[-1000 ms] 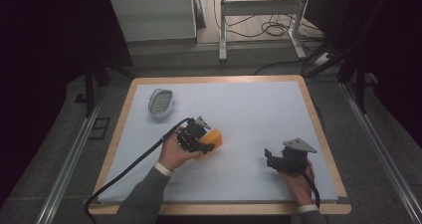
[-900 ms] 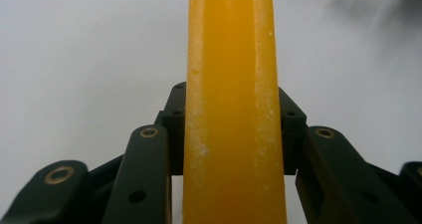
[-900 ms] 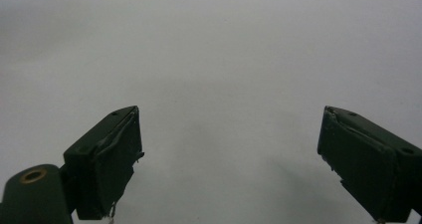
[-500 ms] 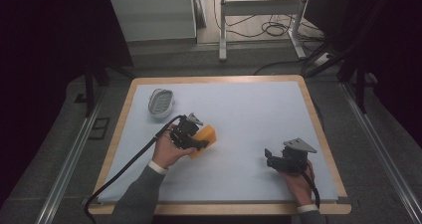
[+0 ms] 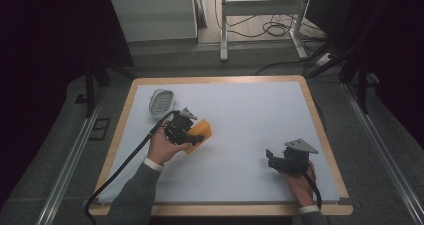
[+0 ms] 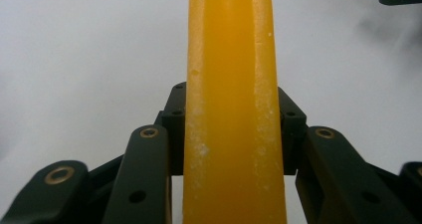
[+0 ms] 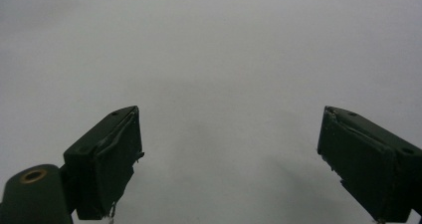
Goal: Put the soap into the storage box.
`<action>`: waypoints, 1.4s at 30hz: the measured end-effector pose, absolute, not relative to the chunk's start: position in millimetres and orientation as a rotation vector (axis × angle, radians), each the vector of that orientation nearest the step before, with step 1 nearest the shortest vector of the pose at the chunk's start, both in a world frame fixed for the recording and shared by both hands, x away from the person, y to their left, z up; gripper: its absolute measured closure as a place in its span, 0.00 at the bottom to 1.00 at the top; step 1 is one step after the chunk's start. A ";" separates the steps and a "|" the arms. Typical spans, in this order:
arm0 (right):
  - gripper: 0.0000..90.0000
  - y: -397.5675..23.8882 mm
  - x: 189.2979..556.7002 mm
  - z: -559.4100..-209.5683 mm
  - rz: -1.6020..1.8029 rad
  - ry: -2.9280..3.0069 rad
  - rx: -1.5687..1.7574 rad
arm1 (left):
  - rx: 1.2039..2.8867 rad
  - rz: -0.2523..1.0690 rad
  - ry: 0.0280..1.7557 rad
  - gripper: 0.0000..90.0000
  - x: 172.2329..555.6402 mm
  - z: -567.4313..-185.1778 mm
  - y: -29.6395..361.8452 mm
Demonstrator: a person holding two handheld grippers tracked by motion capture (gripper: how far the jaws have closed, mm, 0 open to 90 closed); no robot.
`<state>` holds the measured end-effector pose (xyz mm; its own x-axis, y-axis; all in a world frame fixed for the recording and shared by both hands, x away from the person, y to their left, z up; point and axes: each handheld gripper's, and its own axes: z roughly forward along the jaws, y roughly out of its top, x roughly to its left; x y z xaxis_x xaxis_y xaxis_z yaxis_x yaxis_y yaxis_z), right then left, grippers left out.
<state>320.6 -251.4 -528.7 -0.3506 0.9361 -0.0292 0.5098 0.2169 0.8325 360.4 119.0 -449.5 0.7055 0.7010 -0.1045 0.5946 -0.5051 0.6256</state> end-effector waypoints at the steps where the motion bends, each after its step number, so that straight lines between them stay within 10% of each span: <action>1: 0.12 -251.4 320.6 -528.7 1.021 1.953 1.331 | 2.258 0.216 0.982 0.68 360.5 -448.3 120.6; 42: 0.12 -250.4 320.0 -528.7 1.020 1.953 1.329 | 2.230 0.276 1.061 0.68 382.0 -435.3 154.6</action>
